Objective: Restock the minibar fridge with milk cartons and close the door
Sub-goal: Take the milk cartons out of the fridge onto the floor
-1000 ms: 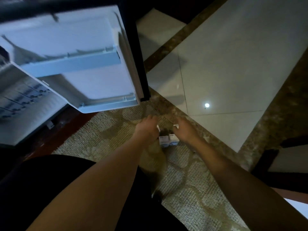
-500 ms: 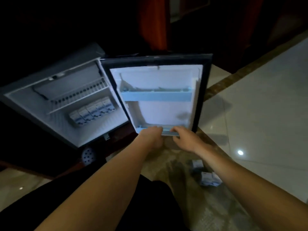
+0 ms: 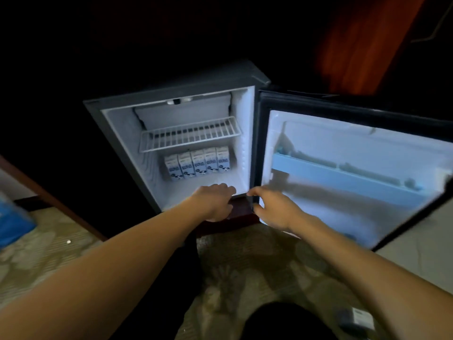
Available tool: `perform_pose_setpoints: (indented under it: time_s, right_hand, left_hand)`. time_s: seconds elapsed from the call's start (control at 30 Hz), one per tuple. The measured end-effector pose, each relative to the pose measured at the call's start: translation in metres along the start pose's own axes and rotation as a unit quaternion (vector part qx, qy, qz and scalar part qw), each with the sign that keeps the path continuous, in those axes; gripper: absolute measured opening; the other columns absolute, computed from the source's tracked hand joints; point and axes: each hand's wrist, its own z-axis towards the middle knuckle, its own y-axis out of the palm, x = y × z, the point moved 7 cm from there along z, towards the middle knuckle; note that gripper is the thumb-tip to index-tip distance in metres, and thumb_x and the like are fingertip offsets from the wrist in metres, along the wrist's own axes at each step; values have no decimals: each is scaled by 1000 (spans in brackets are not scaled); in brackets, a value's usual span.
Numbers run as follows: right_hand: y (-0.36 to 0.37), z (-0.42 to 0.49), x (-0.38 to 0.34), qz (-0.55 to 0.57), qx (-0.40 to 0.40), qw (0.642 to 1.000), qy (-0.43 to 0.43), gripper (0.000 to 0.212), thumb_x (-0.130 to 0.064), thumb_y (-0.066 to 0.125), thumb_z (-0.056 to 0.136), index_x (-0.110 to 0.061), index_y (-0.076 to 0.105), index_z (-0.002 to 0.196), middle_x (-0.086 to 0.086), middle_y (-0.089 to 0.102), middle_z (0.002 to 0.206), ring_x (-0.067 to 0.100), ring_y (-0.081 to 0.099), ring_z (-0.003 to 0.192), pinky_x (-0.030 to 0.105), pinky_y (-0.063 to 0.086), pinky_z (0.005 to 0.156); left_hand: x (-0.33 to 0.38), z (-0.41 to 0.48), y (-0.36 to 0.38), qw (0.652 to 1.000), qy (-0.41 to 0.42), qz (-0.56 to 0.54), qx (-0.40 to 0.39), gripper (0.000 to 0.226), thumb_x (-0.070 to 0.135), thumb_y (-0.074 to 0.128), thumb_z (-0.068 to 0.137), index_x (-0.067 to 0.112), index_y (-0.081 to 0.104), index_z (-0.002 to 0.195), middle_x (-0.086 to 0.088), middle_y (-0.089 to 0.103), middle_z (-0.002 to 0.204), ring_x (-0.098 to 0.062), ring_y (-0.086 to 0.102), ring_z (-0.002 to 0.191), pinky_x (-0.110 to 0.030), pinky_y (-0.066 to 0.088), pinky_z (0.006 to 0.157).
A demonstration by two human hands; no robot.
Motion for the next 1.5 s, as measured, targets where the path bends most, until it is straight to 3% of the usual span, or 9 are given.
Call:
perform_pose_setpoints:
  time_s: [0.23, 0.6, 0.73, 0.83, 1.03, 1.13, 1.23, 1.33, 1.5]
  right_hand:
    - [28, 83, -30, -103, -24, 993, -57, 44, -23, 42, 101, -25, 43, 144, -4, 42, 150, 19, 44, 135, 41, 47, 97]
    - [64, 212, -40, -73, 20, 993, -86, 55, -14, 50, 95, -10, 38, 149, 8, 40, 154, 24, 29, 146, 39, 33, 115]
    - [67, 246, -41, -100, 59, 987, -107, 61, -15, 56, 93, -9, 35, 150, 9, 33, 158, 27, 21, 150, 41, 20, 122]
    - [72, 265, -32, -143, 71, 983, -95, 73, -21, 60, 91, -11, 25, 155, 10, 24, 160, 29, 14, 150, 45, 13, 124]
    - [87, 280, -4, -202, 50, 978, -31, 91, -26, 61, 92, -12, 1, 160, 9, 0, 168, 30, -7, 154, 48, -3, 125]
    - [87, 281, 2, -164, 91, 982, -28, 93, -13, 68, 87, -13, 10, 159, 8, 13, 165, 31, 9, 153, 47, 11, 125]
    - [78, 276, -2, -187, 154, 970, -37, 83, 0, 71, 79, -13, 31, 151, 12, 36, 143, 34, 33, 130, 45, 39, 109]
    - [69, 273, -2, -197, 163, 967, -18, 63, 3, 69, 81, -11, 46, 138, 14, 39, 135, 35, 33, 125, 45, 42, 103]
    - [72, 268, 10, -210, 150, 966, 4, 45, -3, 73, 81, -8, 55, 121, 13, 47, 128, 33, 39, 126, 43, 52, 94]
  left_hand:
    - [-88, 39, 17, 994, -40, -56, 87, 52, 44, 41, 102, 21, 37, 149, -2, 42, 153, -23, 42, 138, -44, 39, 110]
    - [-192, 105, 42, 960, -125, -152, 197, 63, 27, 51, 99, 20, 23, 155, -3, 12, 164, -22, 3, 152, -43, 8, 123]
    - [-220, 116, 43, 945, -125, -176, 247, 62, 16, 53, 94, 21, 29, 151, -2, 25, 157, -25, 19, 146, -48, 30, 117]
    - [-237, 124, 50, 938, -136, -190, 257, 66, 14, 56, 89, 25, 28, 148, 1, 23, 153, -25, 26, 140, -47, 40, 108]
    - [-252, 136, 76, 914, -211, -216, 271, 72, 21, 60, 85, 18, 25, 148, -6, 24, 148, -33, 24, 137, -50, 32, 112]
    - [-248, 134, 74, 907, -231, -200, 290, 60, 20, 57, 92, 16, 29, 145, -9, 23, 146, -36, 23, 134, -54, 41, 103]
    - [-247, 130, 83, 903, -273, -204, 261, 50, 15, 53, 97, 13, 32, 143, -12, 16, 151, -38, 14, 141, -53, 41, 104]
    - [-239, 124, 98, 909, -272, -202, 243, 46, 6, 52, 96, 9, 37, 140, -12, 21, 149, -37, 21, 137, -48, 41, 102]
    - [-238, 110, 91, 910, -232, -182, 291, 40, -3, 56, 89, 12, 51, 125, -8, 44, 131, -32, 42, 119, -46, 49, 82]
